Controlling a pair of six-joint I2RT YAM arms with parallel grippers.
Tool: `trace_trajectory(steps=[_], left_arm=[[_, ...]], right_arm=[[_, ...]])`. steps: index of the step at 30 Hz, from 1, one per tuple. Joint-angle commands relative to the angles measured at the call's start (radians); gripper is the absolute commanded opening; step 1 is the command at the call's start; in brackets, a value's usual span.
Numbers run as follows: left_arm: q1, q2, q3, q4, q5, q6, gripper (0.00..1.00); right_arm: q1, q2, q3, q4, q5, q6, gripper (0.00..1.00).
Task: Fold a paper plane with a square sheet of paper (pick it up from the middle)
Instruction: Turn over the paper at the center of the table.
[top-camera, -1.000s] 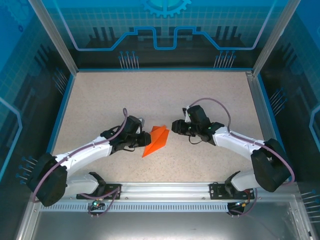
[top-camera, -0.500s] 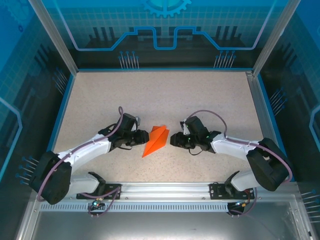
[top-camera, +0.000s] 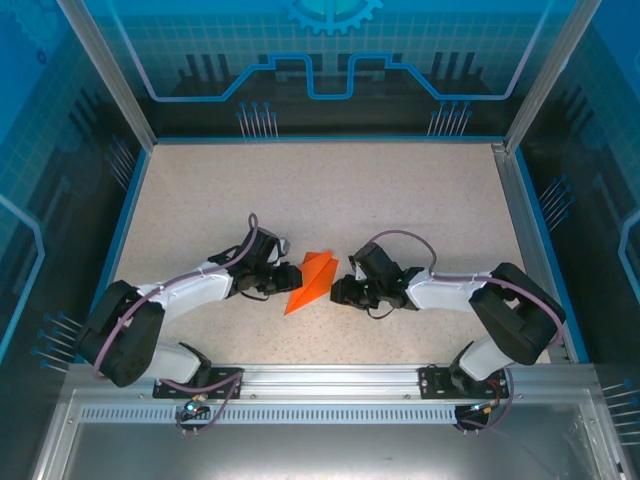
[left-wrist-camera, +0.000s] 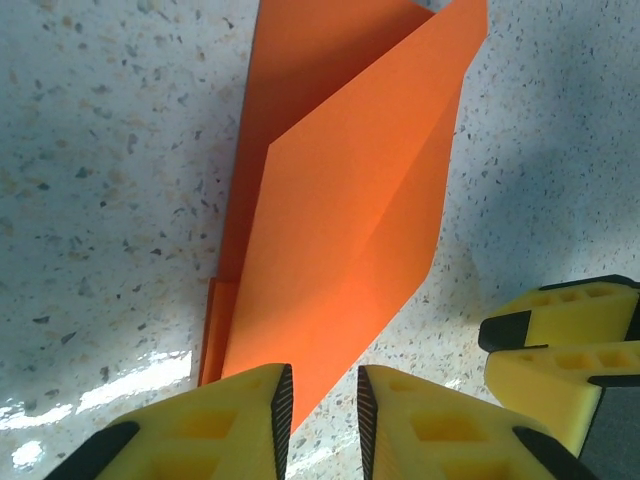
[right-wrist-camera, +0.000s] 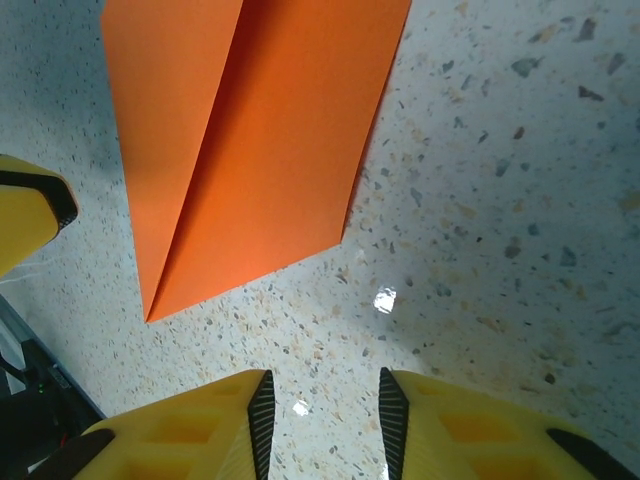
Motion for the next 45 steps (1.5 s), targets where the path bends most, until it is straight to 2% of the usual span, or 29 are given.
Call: trace_trajectory(steps=[1, 11, 20, 31, 36, 45], left_arm=[[0.01, 0.054, 0.052, 0.032, 0.021, 0.036, 0.26], [0.009, 0.228, 0.119, 0.028, -0.036, 0.052, 0.19], [0.015, 0.247, 0.087, 0.051, -0.061, 0.047, 0.19], [0.054, 0.278, 0.05, 0.132, 0.035, 0.002, 0.17], [0.063, 0.266, 0.046, 0.124, 0.039, -0.008, 0.17], [0.07, 0.212, -0.006, 0.126, 0.051, -0.045, 0.17]], right_arm=[[0.012, 0.026, 0.034, 0.034, 0.006, 0.024, 0.36], [0.002, 0.106, 0.089, 0.068, 0.024, 0.086, 0.36], [-0.012, 0.188, 0.128, 0.063, 0.047, 0.119, 0.36], [-0.041, 0.23, 0.152, 0.08, 0.048, 0.24, 0.34], [-0.043, 0.245, 0.169, 0.116, 0.044, 0.297, 0.33], [-0.063, 0.245, 0.215, 0.09, 0.042, 0.282, 0.34]])
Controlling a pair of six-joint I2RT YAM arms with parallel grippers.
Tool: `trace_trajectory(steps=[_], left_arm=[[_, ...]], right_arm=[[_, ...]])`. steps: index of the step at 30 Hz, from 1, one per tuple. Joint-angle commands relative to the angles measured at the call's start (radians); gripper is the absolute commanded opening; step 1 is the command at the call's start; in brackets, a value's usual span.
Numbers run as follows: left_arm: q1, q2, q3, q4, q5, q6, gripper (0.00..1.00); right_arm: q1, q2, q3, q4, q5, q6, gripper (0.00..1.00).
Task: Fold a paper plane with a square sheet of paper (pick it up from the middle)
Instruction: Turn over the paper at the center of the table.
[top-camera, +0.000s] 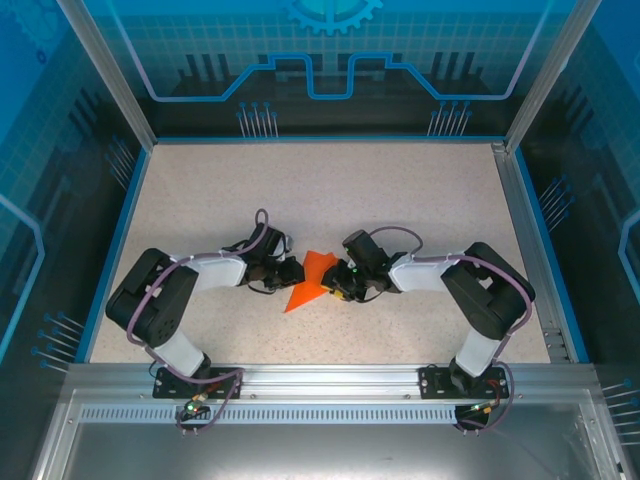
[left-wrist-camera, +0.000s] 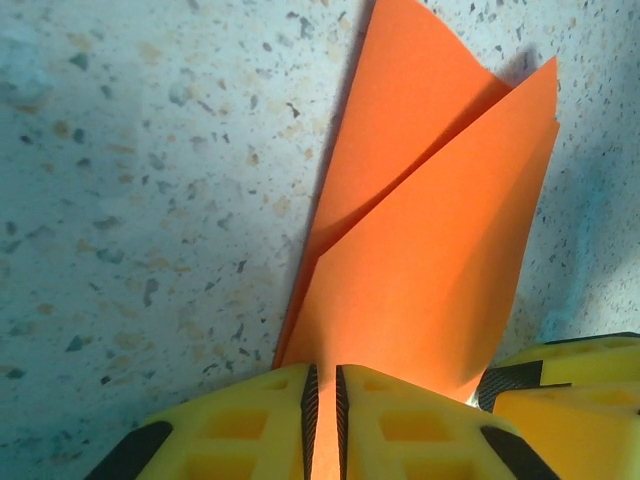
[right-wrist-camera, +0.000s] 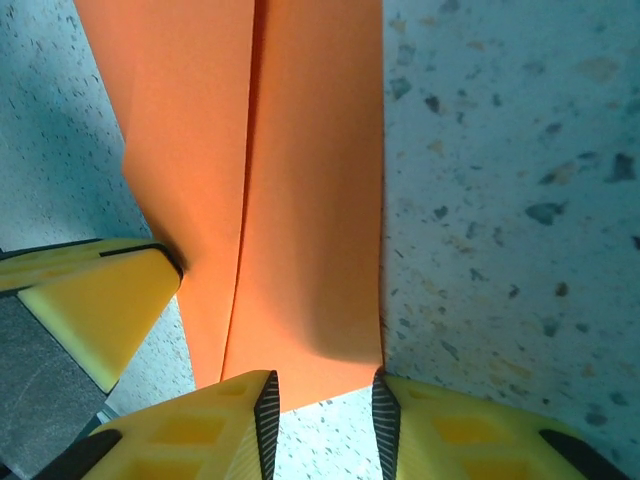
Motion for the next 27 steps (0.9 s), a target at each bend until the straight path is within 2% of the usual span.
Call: trace_trajectory(steps=[1, 14, 18, 24, 27], left_arm=[[0.015, -0.019, -0.046, -0.021, 0.011, -0.029, 0.17], [0.015, -0.042, -0.055, -0.006, 0.034, -0.053, 0.18], [0.016, -0.05, -0.052, -0.01, 0.036, -0.053, 0.18], [0.017, -0.051, -0.052, -0.016, 0.025, -0.049, 0.18], [0.018, -0.042, -0.054, -0.007, 0.022, -0.054, 0.18]], right_arm=[[-0.028, 0.05, 0.051, 0.105, 0.073, -0.011, 0.34], [-0.03, 0.051, 0.081, 0.102, 0.054, -0.044, 0.37], [-0.029, 0.094, 0.139, 0.088, 0.011, -0.104, 0.39], [-0.038, 0.11, 0.207, -0.048, 0.106, -0.247, 0.42], [-0.058, 0.152, 0.231, -0.012, 0.027, -0.269, 0.45]])
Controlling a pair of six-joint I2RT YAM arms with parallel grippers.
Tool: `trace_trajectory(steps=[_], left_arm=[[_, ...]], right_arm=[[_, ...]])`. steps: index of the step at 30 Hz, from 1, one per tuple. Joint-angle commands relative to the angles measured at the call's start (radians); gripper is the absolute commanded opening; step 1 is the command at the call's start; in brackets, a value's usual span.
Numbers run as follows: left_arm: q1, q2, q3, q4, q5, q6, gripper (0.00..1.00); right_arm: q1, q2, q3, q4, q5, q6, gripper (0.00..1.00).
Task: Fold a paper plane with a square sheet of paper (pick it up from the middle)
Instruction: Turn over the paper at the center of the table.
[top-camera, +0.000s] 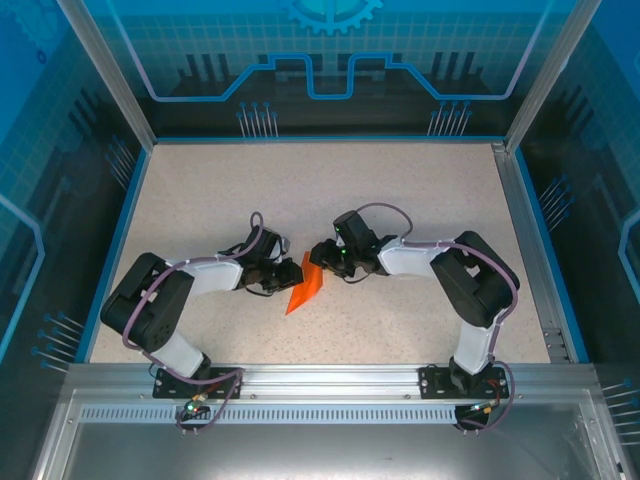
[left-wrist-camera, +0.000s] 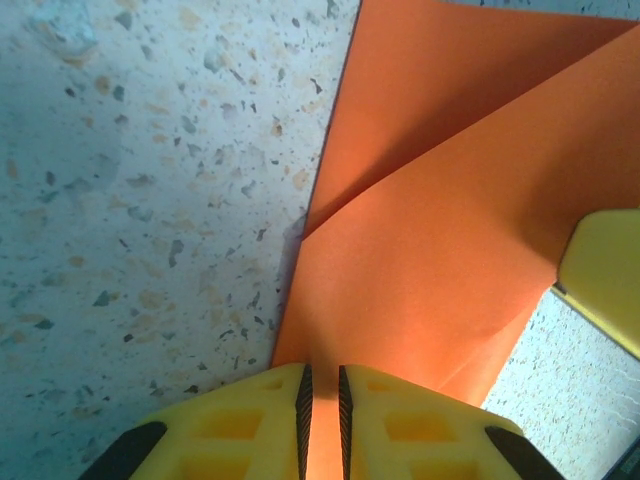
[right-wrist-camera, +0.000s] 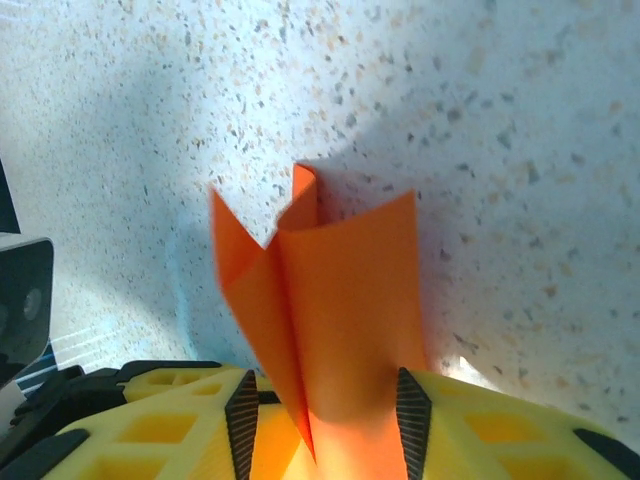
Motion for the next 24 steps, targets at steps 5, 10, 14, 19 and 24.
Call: trace_trajectory(steps=[5, 10, 14, 19, 24], left_arm=[[0.011, 0.002, -0.017, -0.02, 0.007, -0.019, 0.18], [0.014, -0.005, -0.026, -0.012, -0.004, -0.028, 0.18], [0.017, -0.02, -0.041, 0.003, -0.004, -0.045, 0.18], [0.027, -0.048, -0.058, 0.001, -0.02, -0.057, 0.18], [0.048, -0.084, -0.088, 0.012, -0.031, -0.07, 0.19]], right_arm=[[-0.025, 0.113, 0.058, 0.059, -0.133, -0.077, 0.46], [-0.001, 0.129, 0.076, 0.062, -0.166, -0.107, 0.51], [0.003, 0.113, 0.049, 0.081, -0.183, -0.118, 0.53], [0.003, 0.071, -0.008, 0.159, -0.221, -0.105, 0.55], [0.018, 0.031, -0.046, 0.185, -0.25, -0.092, 0.58]])
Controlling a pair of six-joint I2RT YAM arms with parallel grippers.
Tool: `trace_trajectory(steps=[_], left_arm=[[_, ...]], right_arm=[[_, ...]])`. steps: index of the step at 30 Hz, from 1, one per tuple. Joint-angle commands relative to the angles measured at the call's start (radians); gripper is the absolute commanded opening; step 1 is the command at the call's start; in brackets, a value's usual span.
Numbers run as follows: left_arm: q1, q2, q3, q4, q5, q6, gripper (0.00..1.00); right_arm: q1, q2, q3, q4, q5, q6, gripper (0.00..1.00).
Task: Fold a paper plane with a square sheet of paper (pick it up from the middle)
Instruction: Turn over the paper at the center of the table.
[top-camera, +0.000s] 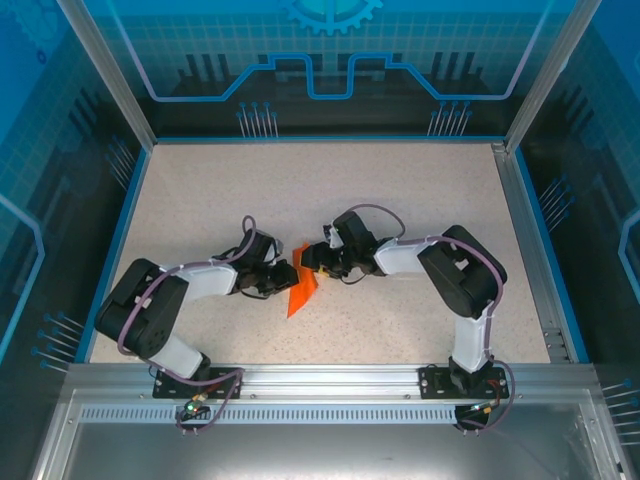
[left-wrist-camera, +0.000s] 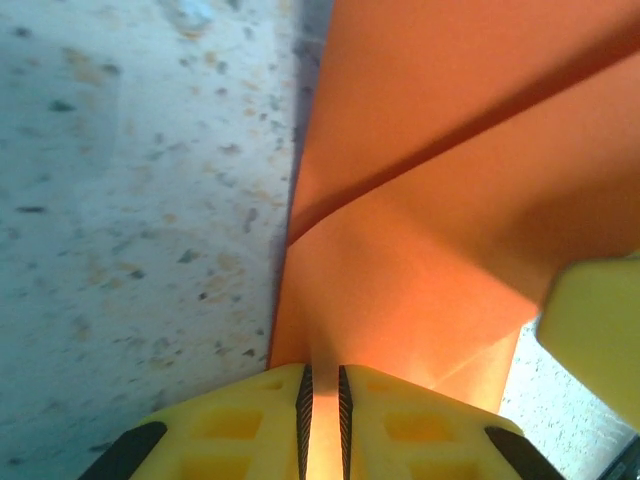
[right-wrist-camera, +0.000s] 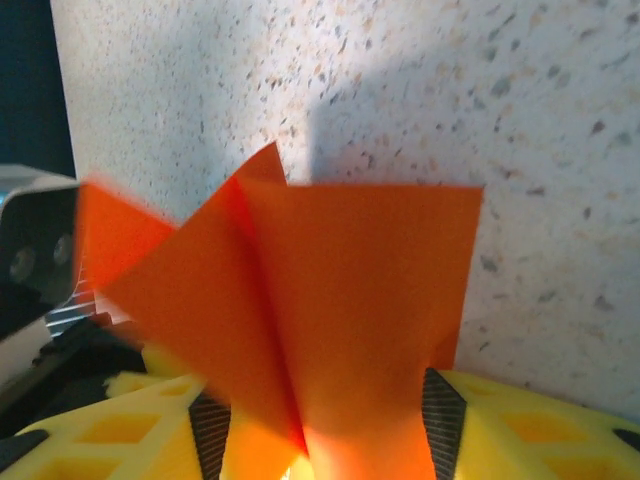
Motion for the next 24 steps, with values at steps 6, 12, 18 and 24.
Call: trace_trajectory(steps=[6, 12, 18, 24], left_arm=[[0.042, -0.043, -0.043, 0.012, -0.005, -0.029, 0.19], [0.055, -0.032, -0.053, 0.037, 0.004, -0.043, 0.19], [0.069, -0.03, -0.063, 0.052, 0.014, -0.051, 0.19], [0.083, -0.035, -0.07, 0.054, 0.023, -0.051, 0.19]], right_arm=[[0.061, -0.074, -0.051, -0.018, -0.021, 0.024, 0.59], [0.094, -0.07, -0.066, 0.012, -0.003, 0.064, 0.59], [0.118, -0.07, -0.103, 0.023, 0.044, 0.139, 0.59], [0.139, -0.105, -0.145, 0.064, 0.08, 0.219, 0.59]])
